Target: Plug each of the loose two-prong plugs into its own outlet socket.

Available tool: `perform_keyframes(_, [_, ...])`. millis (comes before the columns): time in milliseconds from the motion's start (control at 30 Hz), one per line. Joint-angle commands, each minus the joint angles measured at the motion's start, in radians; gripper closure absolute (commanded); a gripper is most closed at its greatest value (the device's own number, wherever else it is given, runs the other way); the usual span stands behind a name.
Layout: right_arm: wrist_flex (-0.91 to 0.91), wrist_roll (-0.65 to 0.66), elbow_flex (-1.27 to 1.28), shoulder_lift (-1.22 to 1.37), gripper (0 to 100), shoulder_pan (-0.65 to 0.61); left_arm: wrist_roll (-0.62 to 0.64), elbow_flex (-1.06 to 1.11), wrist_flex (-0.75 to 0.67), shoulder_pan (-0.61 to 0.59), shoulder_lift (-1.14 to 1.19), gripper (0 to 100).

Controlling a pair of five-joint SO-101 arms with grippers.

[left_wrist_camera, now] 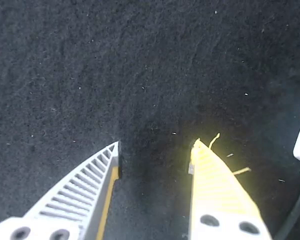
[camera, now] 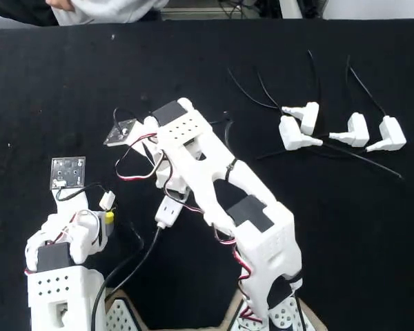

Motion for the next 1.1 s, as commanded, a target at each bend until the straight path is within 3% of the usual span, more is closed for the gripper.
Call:
perform_keyframes(0, [0.041, 0.011, -0.056, -0.013, 98.8, 0.028, -0.009, -0.031, 0.003, -0.013, -0.011, 77])
perform_keyframes(533, [0.126, 0.051, -0.130, -0.007, 98.8, 0.066, -0.011, -0.031, 0.003, -0.015, -0.011, 77])
perform_keyframes(900, [0.132, -0.127, -0.125, -0.004, 98.8, 0.028, -0.011, -0.031, 0.003, -0.015, -0.011, 77])
perform_keyframes(1067, [0.132, -0.138, -0.127, -0.004, 98.8, 0.025, -0.011, -0.031, 0.003, -0.015, -0.011, 77])
